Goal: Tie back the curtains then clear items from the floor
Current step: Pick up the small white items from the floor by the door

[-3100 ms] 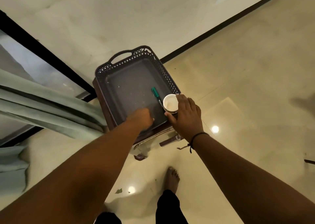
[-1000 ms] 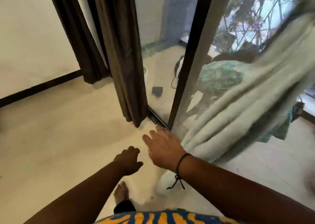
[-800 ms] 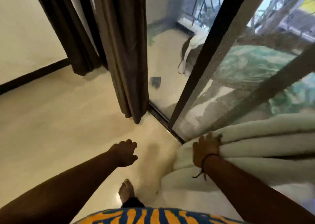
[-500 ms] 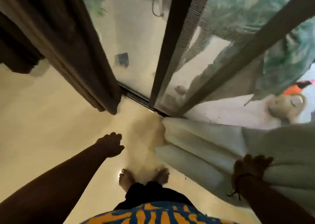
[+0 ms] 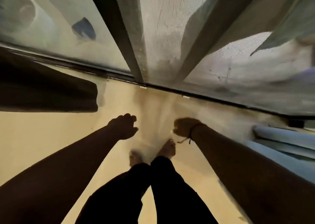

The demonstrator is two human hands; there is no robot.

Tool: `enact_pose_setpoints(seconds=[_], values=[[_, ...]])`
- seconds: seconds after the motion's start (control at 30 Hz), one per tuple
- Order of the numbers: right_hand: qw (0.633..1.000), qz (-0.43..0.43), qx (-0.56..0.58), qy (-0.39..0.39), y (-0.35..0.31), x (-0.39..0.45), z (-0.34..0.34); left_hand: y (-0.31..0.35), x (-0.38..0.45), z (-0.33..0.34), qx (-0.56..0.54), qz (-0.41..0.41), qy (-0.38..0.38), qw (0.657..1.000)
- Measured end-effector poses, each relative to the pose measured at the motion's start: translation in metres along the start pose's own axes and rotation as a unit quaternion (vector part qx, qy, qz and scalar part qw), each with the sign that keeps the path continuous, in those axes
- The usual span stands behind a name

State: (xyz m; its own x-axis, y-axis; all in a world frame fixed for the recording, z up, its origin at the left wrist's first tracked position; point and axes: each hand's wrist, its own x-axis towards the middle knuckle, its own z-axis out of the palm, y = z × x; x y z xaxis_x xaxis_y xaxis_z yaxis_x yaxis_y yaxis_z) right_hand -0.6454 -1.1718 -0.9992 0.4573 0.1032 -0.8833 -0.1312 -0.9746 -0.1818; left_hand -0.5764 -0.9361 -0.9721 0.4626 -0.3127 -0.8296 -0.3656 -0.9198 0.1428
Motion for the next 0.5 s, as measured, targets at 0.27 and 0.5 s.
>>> enact_pose_setpoints(seconds=[0.27,0.5], values=[[0.991,0.070,0.057,0.099,0.069,0.130,-0.001,-0.012,0.157,0.041,-0.024,0.020,0.026,0.999],[0.974,0.166,0.107,0.107,0.131,0.209,0.043,-0.032,0.268,0.059,0.004,0.022,0.055,0.998]])
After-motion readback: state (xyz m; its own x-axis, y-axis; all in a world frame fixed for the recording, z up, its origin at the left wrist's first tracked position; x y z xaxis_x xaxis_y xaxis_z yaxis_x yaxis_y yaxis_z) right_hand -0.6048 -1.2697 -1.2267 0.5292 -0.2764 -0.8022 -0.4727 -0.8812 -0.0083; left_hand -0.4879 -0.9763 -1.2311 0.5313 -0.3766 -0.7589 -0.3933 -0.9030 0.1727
